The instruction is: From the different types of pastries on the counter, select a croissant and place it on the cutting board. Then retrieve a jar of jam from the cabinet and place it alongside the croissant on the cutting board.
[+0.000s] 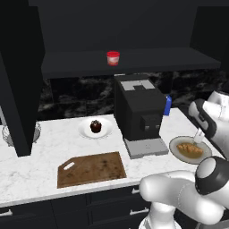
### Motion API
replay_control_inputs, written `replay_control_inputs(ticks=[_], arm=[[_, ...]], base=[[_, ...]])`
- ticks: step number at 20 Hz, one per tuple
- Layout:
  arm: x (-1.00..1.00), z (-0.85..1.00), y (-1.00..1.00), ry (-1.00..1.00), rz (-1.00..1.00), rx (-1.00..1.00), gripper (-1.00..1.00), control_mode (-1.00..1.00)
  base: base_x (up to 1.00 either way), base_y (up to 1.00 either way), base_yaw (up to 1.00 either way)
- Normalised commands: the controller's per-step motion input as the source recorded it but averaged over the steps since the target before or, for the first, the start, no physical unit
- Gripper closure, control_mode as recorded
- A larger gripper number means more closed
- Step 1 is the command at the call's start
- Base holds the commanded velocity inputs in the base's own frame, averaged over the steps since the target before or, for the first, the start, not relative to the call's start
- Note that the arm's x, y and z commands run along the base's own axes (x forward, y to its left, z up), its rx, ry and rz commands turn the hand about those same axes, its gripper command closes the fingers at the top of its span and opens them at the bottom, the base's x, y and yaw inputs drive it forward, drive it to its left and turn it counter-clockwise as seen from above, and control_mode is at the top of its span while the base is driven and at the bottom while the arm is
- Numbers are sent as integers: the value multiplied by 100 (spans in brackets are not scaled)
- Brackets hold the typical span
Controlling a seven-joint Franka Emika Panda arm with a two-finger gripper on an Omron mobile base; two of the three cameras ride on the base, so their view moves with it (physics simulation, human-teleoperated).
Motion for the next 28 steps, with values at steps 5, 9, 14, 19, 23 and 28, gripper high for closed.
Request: replay_control_inputs(ticks=[5,9,14,19,23,28], arm=[[39,-35,-2,1,0,0,-100,-100],[17,-30,-18,1,0,0,-100,-100],[6,-33,-18,0,0,0,-100,-100],[17,-29,-3,1,0,0,-100,-100],[21,-24,-4,1,0,0,-100,-100],[9,-30,-7,2,0,0,-100,-100]], base=[[0,0,0],[0,0,0],[0,0,0],[0,0,0],[0,0,0],[0,0,0]])
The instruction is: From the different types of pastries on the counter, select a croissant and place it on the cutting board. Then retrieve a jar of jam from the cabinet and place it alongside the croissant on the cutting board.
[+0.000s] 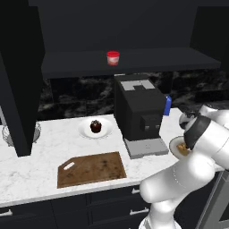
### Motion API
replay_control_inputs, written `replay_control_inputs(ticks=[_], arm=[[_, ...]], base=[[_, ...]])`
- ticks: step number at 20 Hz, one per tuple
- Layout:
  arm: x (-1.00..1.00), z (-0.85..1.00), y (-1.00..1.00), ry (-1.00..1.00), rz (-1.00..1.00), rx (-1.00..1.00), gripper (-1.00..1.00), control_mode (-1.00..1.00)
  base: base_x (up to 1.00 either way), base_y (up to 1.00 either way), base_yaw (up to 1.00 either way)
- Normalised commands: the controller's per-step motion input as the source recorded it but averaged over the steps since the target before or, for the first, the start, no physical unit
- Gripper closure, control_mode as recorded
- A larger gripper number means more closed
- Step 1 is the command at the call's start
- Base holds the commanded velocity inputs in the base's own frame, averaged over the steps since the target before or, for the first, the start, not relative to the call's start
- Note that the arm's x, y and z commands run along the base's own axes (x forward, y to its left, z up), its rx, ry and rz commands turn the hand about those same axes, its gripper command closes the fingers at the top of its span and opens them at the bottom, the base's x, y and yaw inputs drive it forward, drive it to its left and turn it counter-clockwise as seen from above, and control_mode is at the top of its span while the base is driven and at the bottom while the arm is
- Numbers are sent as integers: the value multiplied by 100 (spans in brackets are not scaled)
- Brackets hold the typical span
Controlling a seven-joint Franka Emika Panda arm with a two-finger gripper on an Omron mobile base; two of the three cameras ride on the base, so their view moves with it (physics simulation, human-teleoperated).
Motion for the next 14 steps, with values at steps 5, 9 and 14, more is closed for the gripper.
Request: replay_control_inputs(ticks=[5,9,14], arm=[[5,-29,-8,2,0,0,-100,-100],[0,-32,-11,2,0,0,-100,-100],[0,-33,-9,5,1,0,-100,-100]], base=[[0,0,0],[0,0,0],[0,0,0]])
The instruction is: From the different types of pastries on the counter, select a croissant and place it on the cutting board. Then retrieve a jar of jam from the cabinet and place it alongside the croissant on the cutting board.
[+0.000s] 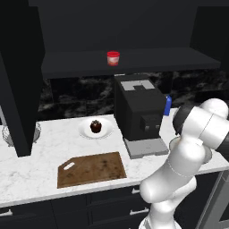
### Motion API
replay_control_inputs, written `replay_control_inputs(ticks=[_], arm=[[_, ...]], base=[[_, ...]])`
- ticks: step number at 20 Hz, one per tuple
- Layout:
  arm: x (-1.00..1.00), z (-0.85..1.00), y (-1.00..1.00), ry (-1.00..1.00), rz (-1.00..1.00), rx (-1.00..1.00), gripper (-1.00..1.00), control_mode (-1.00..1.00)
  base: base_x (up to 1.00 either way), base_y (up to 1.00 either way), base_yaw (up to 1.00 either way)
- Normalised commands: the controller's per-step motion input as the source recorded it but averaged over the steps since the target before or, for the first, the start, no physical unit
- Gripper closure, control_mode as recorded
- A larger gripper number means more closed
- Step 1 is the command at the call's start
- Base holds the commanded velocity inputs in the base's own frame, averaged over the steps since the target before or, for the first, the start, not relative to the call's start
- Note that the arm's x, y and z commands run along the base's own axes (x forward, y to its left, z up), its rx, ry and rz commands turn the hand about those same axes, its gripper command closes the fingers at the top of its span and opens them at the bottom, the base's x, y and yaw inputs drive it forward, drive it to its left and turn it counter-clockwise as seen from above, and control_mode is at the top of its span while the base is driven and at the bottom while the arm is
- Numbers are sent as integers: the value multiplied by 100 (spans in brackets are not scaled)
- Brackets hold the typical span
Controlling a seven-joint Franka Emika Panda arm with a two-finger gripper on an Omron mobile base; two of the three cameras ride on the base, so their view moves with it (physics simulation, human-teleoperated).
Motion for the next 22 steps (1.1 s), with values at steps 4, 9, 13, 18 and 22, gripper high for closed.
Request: replay_control_inputs(ticks=[4,9,13,18,22], arm=[[-3,-29,-2,0,5,0,100,-100],[-6,-25,0,0,7,0,100,-100],[-5,-4,-1,-2,3,0,100,-100],[0,13,-2,4,-7,4,100,-100],[0,37,11,11,-1,0,100,-100]], base=[[0,0,0],[0,0,0],[0,0,0],[0,0,0],[0,0,0]])
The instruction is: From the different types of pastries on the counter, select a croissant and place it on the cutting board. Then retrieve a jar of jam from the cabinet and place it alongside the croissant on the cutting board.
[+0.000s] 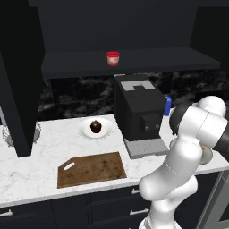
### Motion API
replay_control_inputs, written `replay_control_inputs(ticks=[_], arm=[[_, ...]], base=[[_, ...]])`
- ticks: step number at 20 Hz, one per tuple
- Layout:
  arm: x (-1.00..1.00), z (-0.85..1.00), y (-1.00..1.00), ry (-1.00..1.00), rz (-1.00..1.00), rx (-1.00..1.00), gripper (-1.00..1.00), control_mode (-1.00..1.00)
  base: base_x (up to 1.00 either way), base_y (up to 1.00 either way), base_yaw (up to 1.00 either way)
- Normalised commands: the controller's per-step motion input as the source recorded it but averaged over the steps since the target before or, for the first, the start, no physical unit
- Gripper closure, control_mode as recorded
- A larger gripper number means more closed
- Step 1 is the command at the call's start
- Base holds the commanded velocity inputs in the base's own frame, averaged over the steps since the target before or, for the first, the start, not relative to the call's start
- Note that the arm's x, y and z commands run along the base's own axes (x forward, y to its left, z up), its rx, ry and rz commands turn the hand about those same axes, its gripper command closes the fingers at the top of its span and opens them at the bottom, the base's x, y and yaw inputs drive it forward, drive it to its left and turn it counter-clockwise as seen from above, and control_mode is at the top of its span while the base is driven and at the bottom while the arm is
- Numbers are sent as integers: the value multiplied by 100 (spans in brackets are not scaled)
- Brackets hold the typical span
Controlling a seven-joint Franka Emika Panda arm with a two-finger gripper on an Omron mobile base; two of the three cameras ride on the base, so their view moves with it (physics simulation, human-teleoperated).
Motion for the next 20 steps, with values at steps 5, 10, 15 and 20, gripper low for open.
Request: replay_control_inputs(ticks=[5,10,15,20], arm=[[-16,46,30,11,3,0,100,-100],[-44,22,52,3,9,-1,100,-100],[-52,13,63,-1,7,-6,100,-100],[-61,31,55,-4,5,-6,100,-100]], base=[[0,0,0],[0,0,0],[0,0,0],[0,0,0]])
